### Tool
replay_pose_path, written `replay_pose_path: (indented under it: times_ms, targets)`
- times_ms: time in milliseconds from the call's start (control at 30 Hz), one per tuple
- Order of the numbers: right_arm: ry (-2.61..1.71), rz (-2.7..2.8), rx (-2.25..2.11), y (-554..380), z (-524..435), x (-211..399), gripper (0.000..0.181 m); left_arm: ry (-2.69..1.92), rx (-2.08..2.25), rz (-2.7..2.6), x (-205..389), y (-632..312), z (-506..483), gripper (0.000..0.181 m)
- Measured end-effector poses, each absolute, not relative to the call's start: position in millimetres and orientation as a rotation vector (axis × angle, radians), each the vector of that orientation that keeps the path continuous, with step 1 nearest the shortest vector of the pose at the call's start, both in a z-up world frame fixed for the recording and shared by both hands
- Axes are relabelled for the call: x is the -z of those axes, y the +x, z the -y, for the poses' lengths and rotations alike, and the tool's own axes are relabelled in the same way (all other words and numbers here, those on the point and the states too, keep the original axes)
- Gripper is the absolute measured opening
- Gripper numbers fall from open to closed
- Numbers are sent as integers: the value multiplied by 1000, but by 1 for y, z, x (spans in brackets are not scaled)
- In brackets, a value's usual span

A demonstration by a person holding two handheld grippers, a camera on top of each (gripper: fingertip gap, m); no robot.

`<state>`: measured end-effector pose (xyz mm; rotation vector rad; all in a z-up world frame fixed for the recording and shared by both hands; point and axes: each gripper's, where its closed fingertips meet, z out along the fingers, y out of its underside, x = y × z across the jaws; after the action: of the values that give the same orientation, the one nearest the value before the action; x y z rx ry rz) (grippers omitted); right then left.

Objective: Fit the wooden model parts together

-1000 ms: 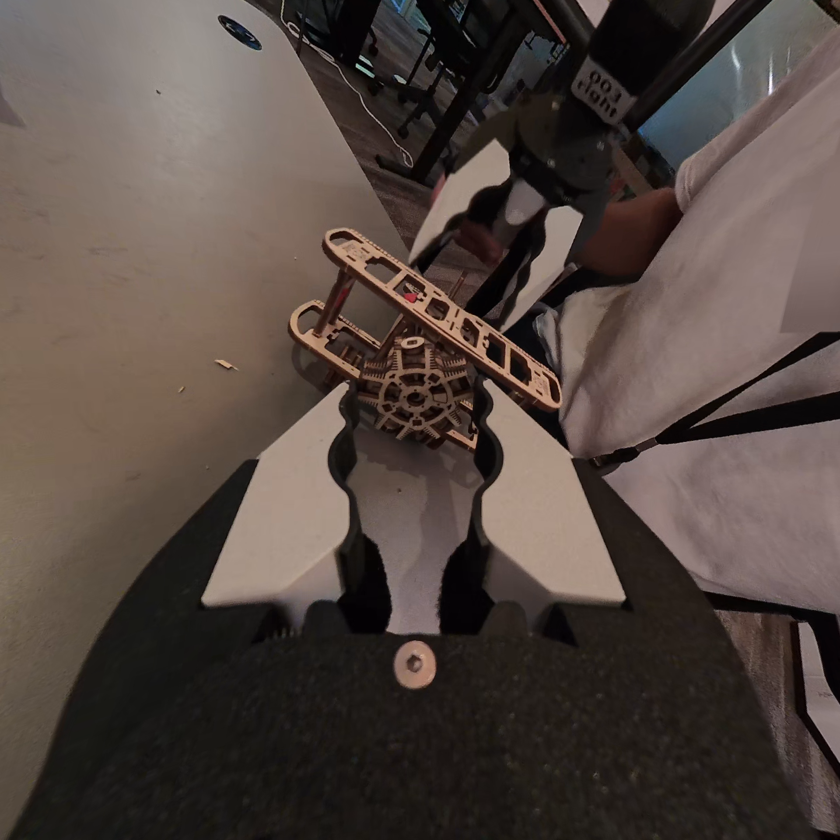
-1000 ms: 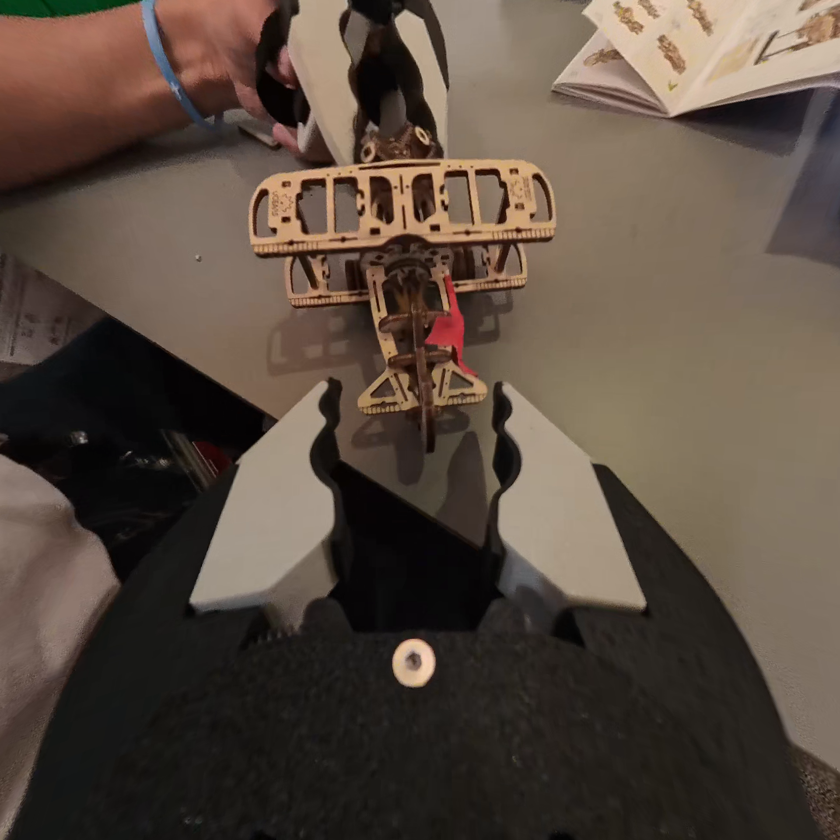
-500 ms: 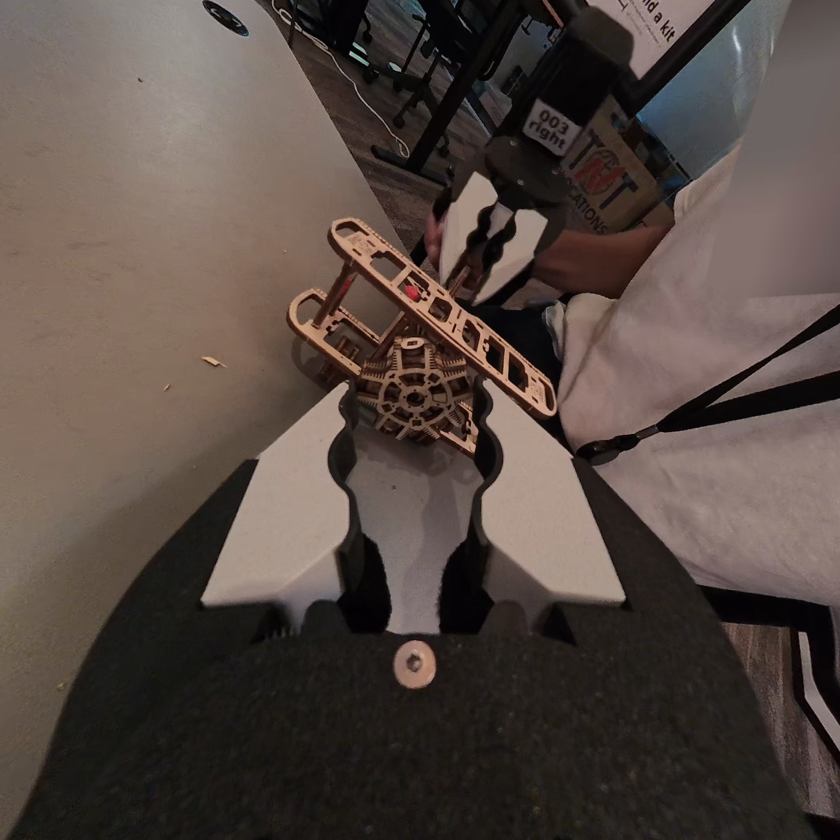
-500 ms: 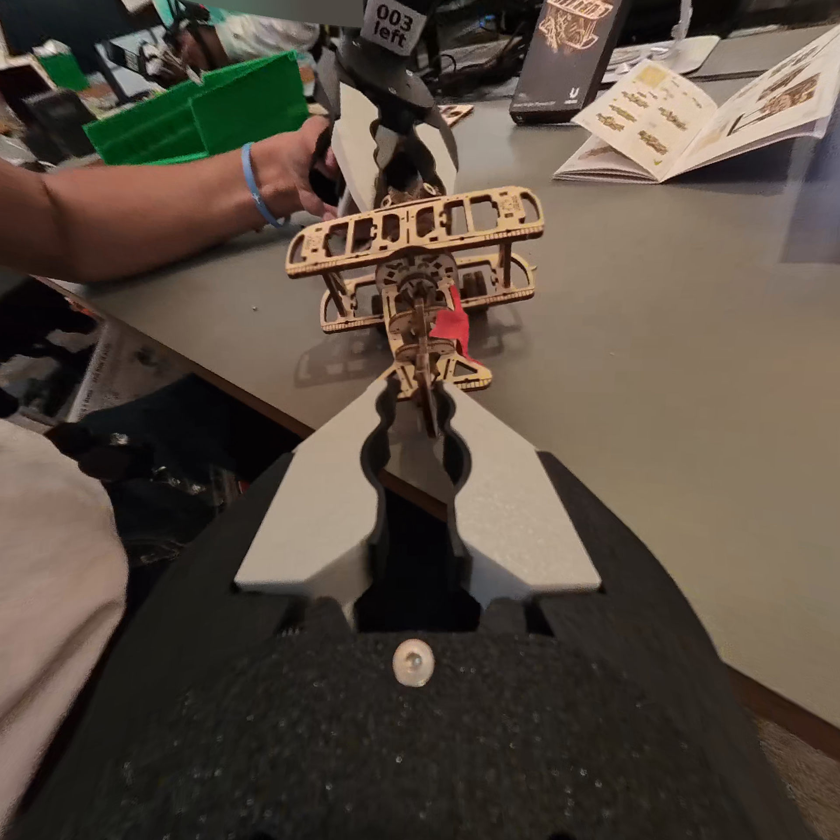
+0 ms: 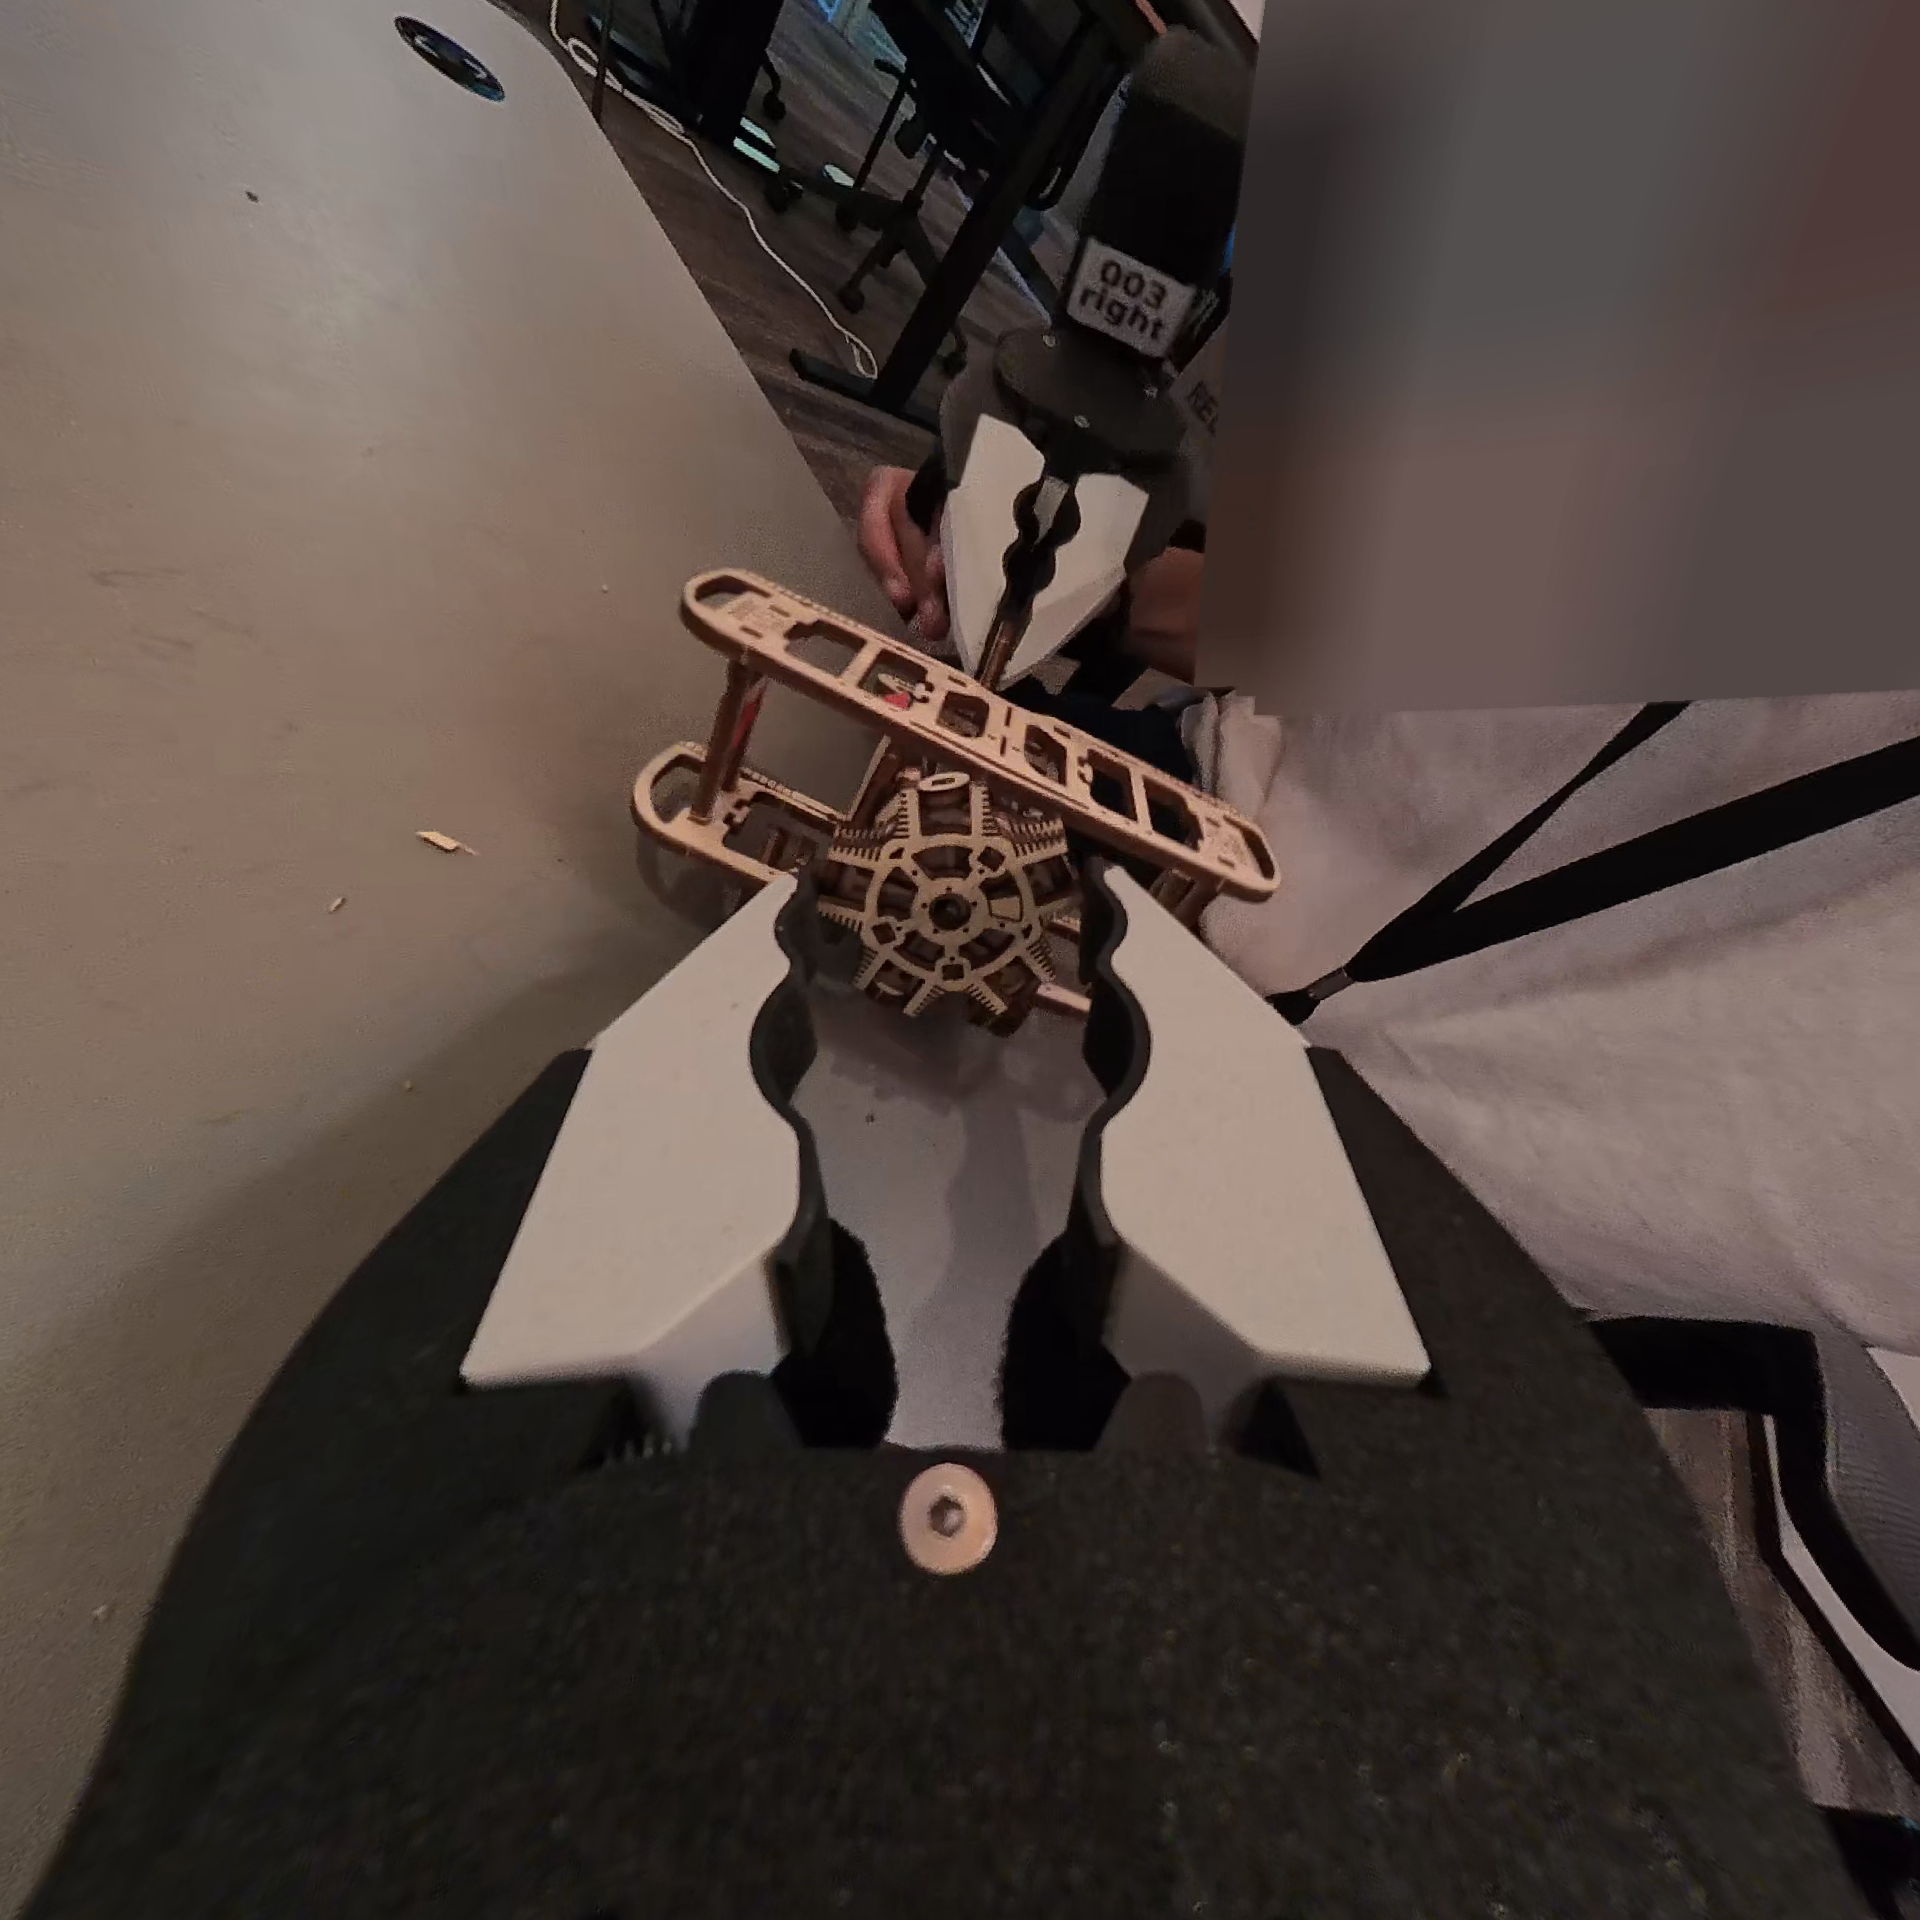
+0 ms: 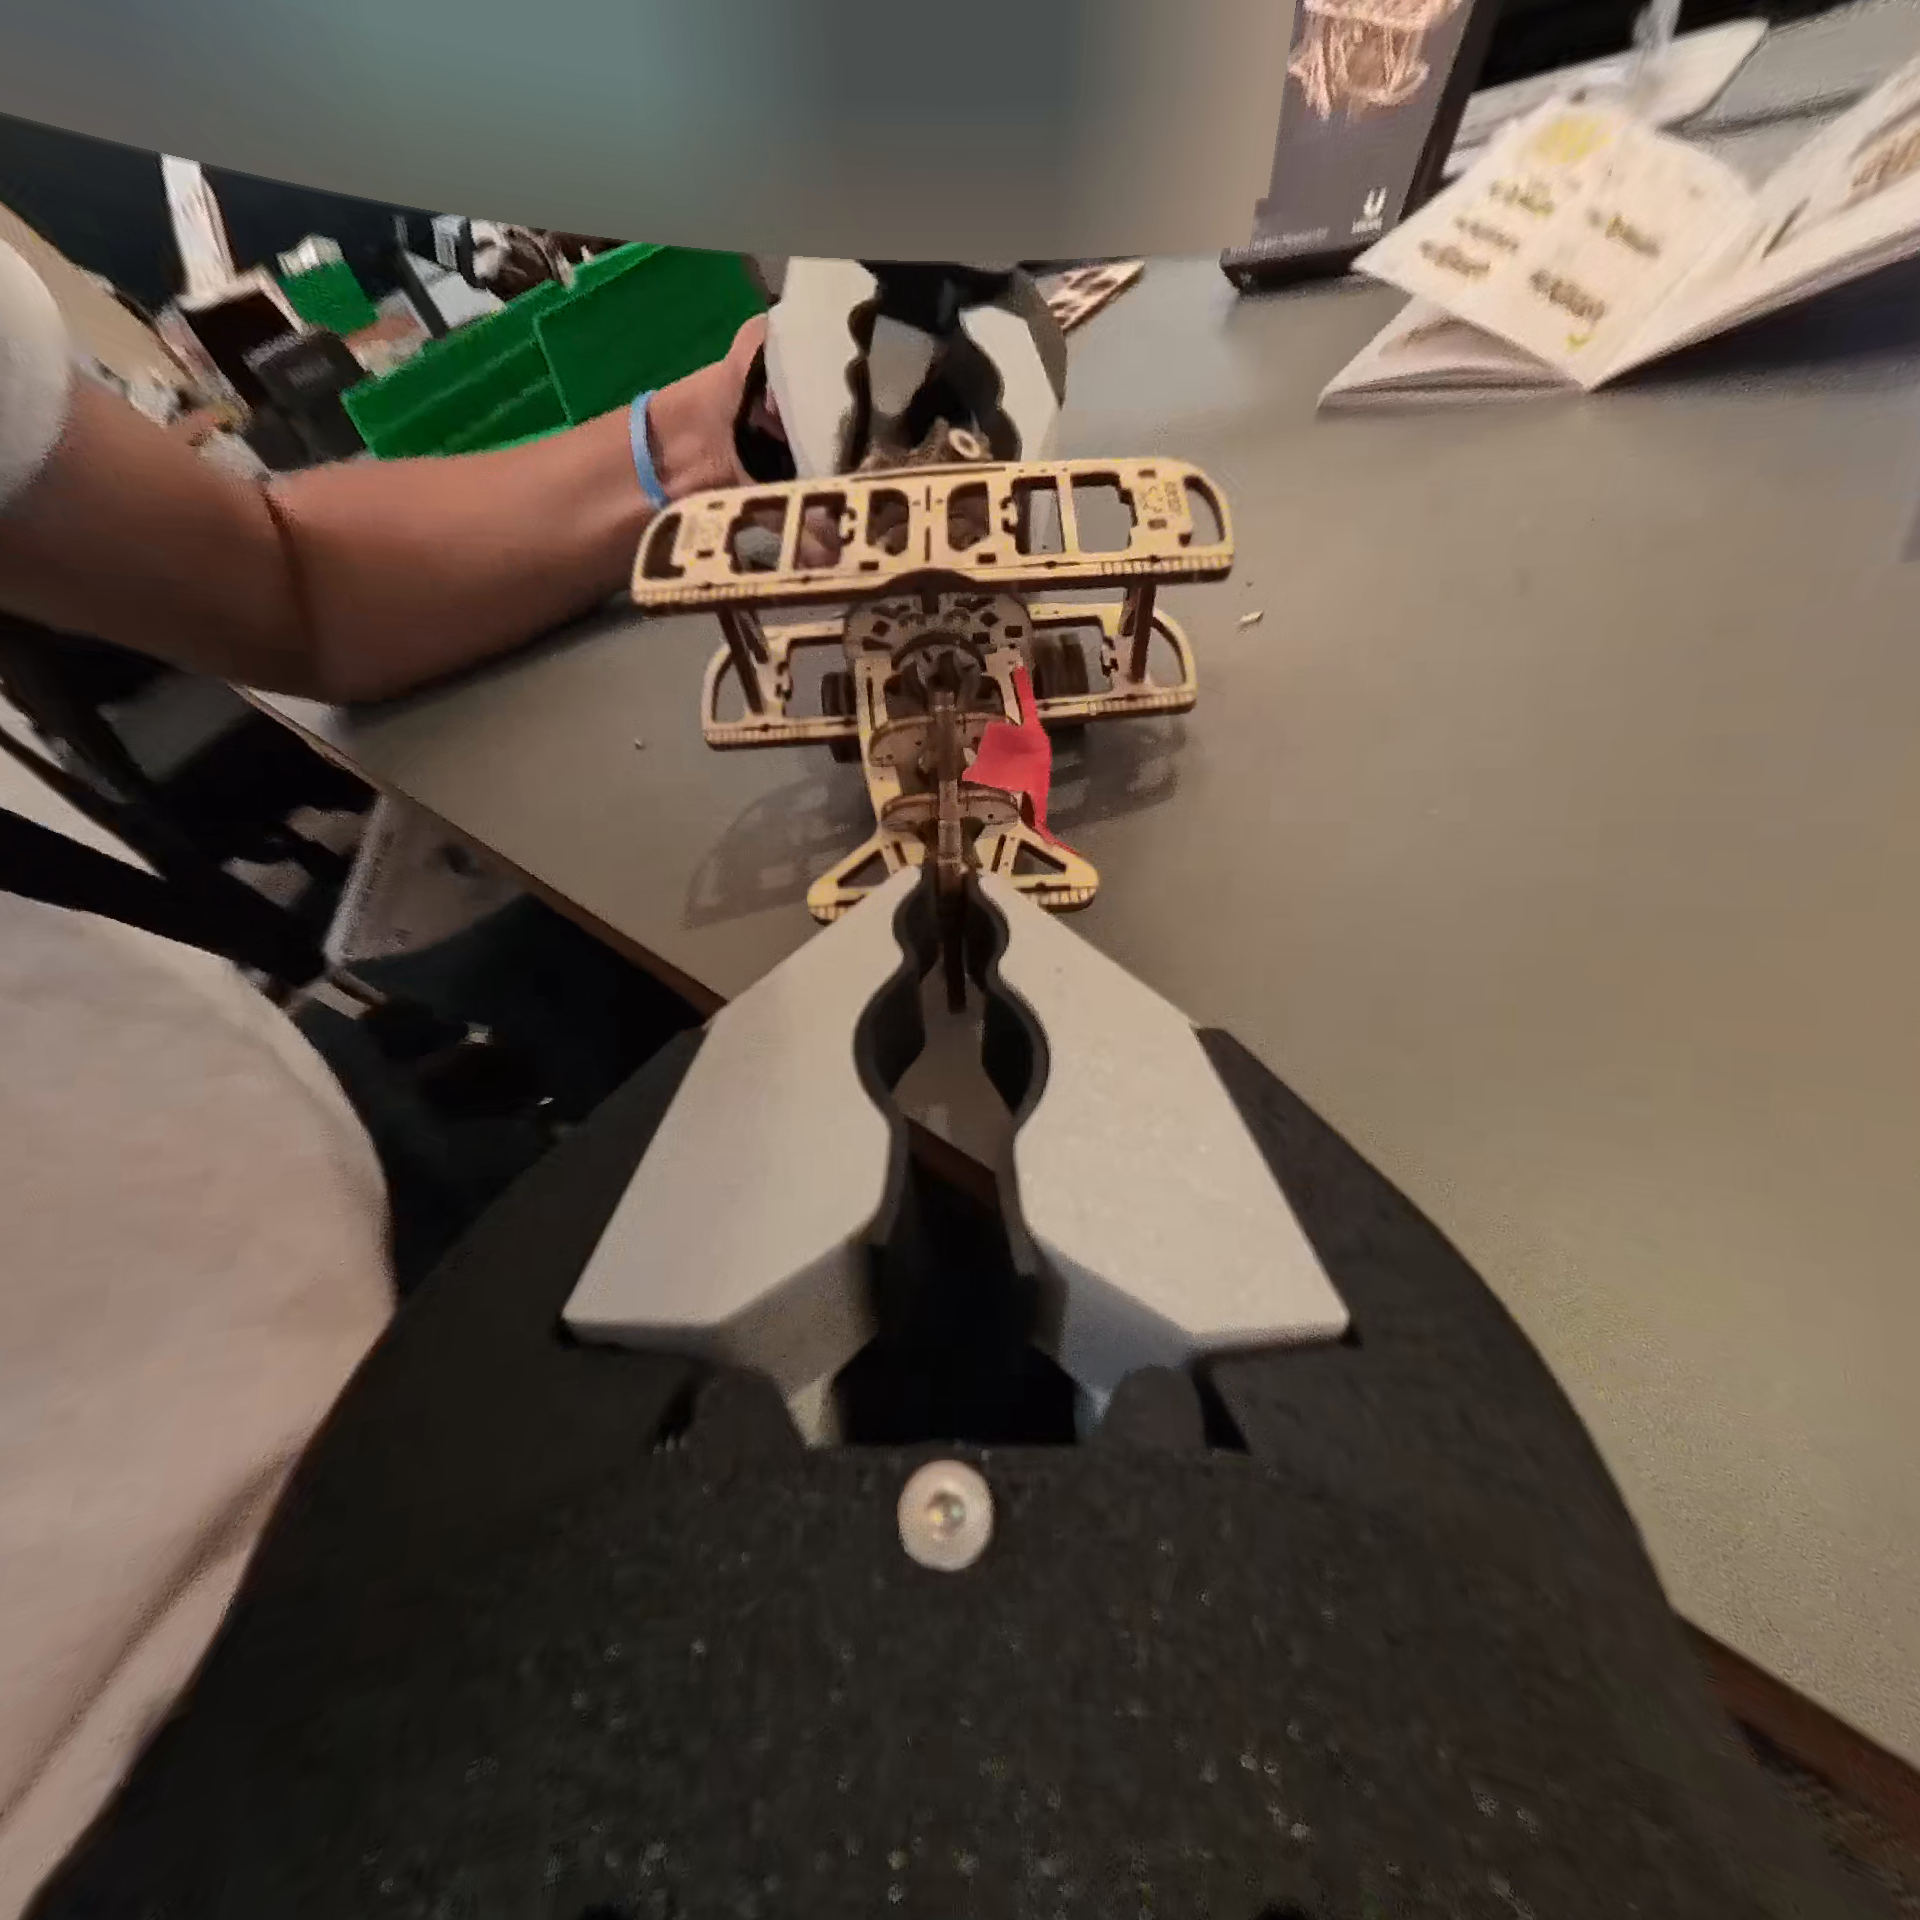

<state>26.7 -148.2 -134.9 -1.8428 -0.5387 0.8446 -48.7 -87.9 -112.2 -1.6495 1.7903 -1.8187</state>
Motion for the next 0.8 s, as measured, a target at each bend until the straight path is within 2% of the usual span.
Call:
replay_pose_path:
  times_ms: [167,800]
  targets:
    - [-1812,657,-717,25,147,134,3,-1656,1840,-1772,111,-49,86,47]
    - [-1771,686,-816,26,148,133,2,-1760,1919,-1689,111,-45,79,47]
